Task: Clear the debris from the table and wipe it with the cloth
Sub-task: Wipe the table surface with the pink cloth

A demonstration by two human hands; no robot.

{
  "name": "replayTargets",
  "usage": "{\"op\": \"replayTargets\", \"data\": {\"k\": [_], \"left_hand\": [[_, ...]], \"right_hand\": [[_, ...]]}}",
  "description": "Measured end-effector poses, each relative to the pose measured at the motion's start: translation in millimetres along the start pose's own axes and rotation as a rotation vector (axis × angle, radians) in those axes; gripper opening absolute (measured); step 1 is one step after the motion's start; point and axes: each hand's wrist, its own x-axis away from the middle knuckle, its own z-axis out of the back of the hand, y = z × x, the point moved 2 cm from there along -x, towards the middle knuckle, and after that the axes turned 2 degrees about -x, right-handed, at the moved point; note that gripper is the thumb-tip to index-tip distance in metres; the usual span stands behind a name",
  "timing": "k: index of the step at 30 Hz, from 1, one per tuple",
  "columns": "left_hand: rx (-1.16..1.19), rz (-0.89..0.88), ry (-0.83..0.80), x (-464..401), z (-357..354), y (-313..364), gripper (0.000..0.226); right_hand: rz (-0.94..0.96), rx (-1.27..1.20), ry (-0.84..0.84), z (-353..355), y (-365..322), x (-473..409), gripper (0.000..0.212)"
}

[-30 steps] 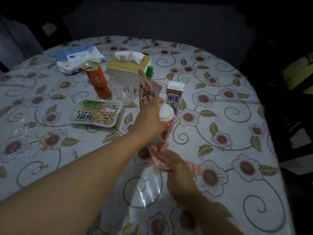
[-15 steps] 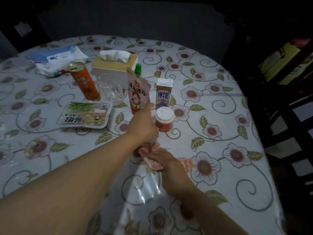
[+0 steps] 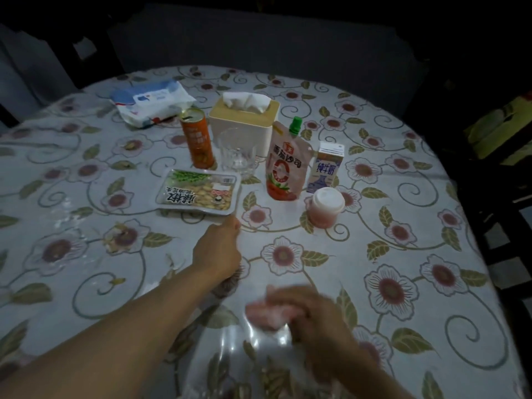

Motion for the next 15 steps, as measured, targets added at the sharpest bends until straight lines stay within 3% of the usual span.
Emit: {"op": "replayTargets", "data": {"k": [3,6,8,11,13,15], "left_hand": [[-0.010,0.005,0.033,1.9,1.4,-12.2,0.043],[0.014,0.011,0.018,-0.1,2.0,-22.0,0.057],[0.047,0.008,-0.012,-3.7,1.5,-27.5,0.060],[0.058,0.009,0.010,-6.8,2.4,-30.1,0.056],[0.049,-0.007,0.029,-4.4,2.0,-29.5,0.050],[0.041,-0.032,0.040,-0.2,2.1,-28.4,0.041]], "right_hand": [[-0.042,-0.060,0.074,17.5,0.7,-64.2,0.022],[-0.072,0.046,0.151,18.6,16.8,-133.1,0.035],[-0.085,0.123,0.148,5.3,35.1,-159.5,0.030],[-0.030,0.216,0.036,-27.0,39.3,-166.7,0.019],[0.029,0.274,0.087,-34.1,31.9,-144.1,0.019],[0.142,0.286,-0.057,-45.1,19.9,-101.5,0.023]]}}
